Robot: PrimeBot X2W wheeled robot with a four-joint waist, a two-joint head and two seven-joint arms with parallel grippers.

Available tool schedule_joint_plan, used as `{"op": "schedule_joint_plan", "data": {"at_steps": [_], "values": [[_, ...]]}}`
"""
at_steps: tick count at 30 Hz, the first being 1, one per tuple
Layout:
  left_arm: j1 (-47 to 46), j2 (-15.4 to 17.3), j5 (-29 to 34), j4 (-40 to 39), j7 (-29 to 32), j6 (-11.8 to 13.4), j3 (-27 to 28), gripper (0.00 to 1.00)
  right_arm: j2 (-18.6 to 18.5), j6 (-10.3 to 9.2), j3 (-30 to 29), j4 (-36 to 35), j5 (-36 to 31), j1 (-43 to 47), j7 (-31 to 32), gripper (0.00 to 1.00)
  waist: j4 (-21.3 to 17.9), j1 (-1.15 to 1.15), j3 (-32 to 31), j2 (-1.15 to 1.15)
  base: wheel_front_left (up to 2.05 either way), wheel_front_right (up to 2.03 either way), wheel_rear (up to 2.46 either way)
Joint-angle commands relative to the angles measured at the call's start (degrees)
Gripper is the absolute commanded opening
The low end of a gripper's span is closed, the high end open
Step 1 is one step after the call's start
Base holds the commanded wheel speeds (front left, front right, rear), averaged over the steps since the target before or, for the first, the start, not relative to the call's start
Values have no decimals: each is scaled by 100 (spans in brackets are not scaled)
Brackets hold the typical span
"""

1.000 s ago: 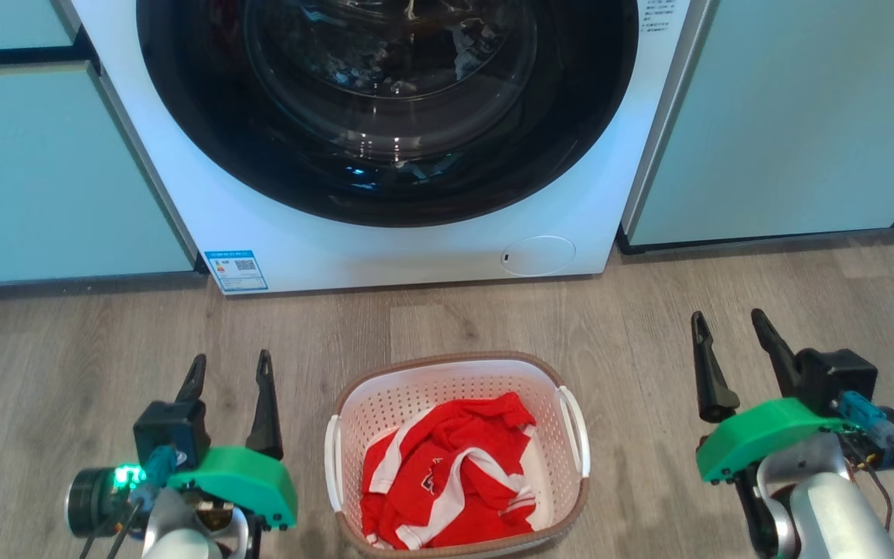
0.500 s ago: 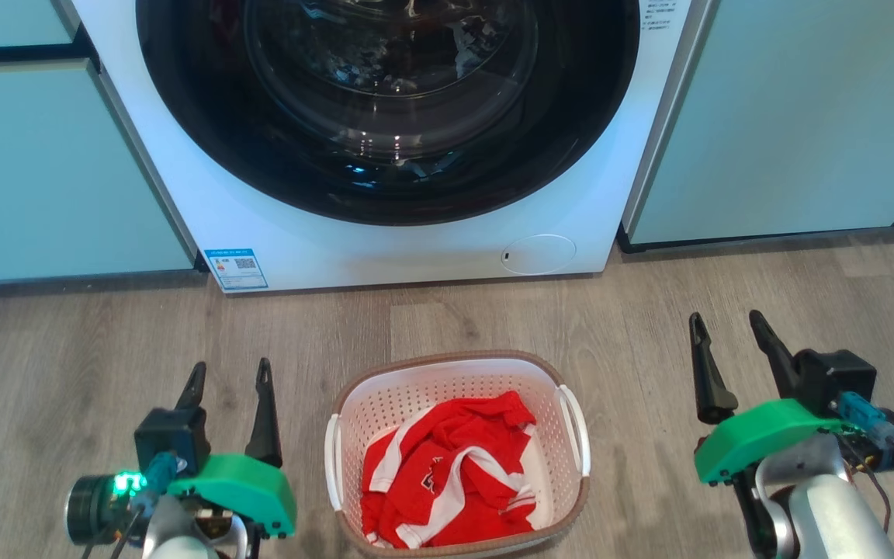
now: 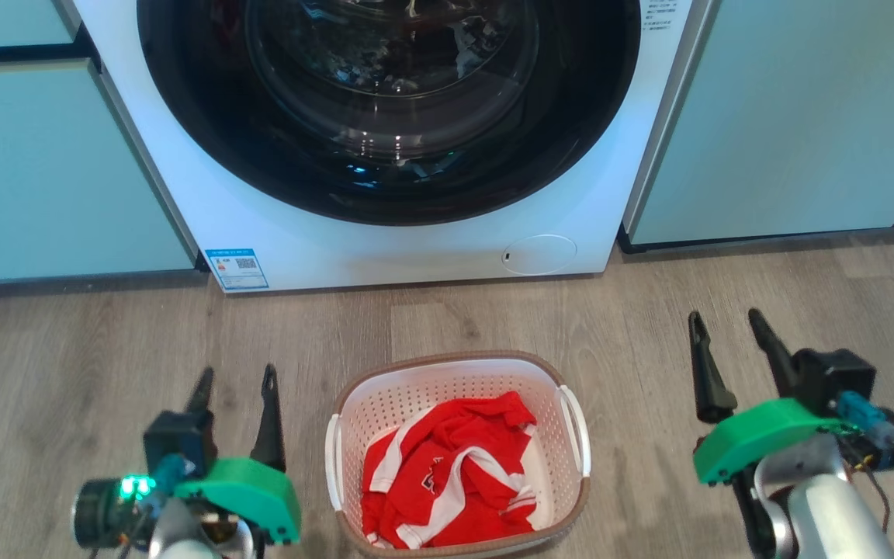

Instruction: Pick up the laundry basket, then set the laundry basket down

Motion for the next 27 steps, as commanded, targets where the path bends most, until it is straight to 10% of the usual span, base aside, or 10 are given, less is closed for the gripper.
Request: {"op": "schedule_joint_plan", "data": {"at_steps": [1,27], "values": [[4,-15,-5,17,0,-4,-17,0,0,0,3,21,5,2,-3,0,0,0,2,0,0,0,0],[-27,-325,-1250,404,239,-572,534,0,-16,1,-112,255,1493,4,247,0,39,0,9,0,0,0,0]]}}
